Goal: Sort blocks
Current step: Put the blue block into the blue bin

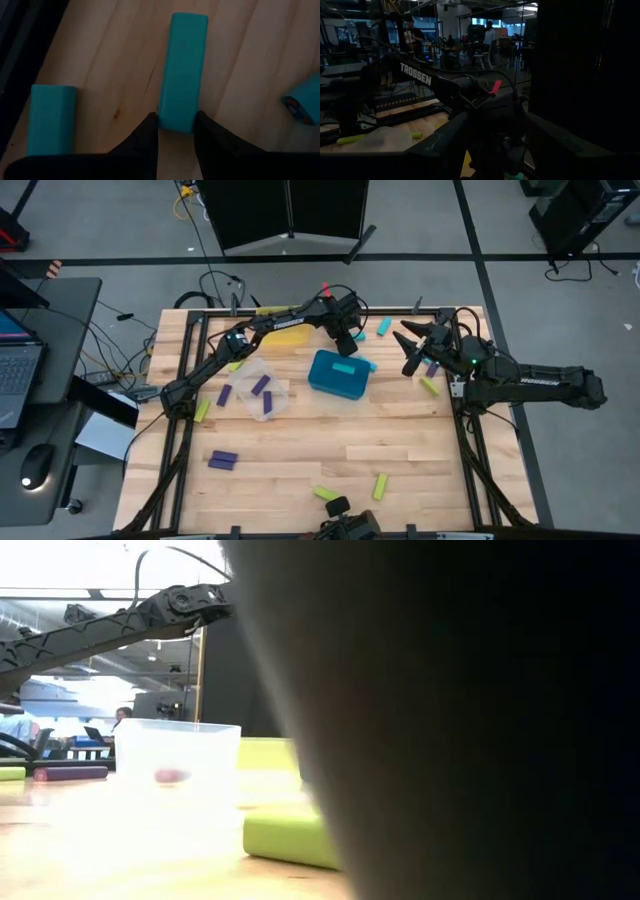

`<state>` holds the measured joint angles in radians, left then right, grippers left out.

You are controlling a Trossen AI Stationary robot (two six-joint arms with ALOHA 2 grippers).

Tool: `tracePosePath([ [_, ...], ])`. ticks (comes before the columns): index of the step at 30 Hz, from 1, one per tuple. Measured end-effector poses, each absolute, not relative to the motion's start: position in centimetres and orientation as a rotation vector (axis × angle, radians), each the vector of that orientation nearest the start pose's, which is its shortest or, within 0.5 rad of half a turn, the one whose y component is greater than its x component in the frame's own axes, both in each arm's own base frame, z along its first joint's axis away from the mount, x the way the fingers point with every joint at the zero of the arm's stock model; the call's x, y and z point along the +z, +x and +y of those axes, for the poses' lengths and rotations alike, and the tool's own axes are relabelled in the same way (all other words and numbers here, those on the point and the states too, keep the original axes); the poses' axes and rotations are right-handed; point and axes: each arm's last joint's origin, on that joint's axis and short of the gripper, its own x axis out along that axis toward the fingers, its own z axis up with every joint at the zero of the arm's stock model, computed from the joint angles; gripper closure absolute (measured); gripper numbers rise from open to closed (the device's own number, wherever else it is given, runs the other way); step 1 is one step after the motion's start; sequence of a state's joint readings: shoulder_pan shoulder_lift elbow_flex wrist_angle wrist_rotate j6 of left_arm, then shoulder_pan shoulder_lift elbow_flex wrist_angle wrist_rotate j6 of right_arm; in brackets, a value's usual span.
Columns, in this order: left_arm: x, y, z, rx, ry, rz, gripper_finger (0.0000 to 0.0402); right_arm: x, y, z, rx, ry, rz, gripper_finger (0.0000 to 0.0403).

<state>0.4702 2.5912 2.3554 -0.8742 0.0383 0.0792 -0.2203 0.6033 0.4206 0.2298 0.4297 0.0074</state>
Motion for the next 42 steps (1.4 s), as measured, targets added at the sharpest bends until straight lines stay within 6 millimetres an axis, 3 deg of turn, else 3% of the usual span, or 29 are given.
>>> tracePosePath([
  [19,16.3,48.2,24.6,0.384,-0.174,1.075,0.0302,27.2,14.2,-4.4,-0.65,0.012,-0.05,0.0201],
  [32,20.9,48.0,23.9,0.343,-0.119,0.963,0.0302,27.2,14.2,-4.5,-0.654,0.012,-0.051,0.0201],
  [42,27.5,46.8,19.3,0.191,0.009,0.953,0.0302,27.3,14.2,-4.6,-0.663,0.009,-0.051,0.0201],
])
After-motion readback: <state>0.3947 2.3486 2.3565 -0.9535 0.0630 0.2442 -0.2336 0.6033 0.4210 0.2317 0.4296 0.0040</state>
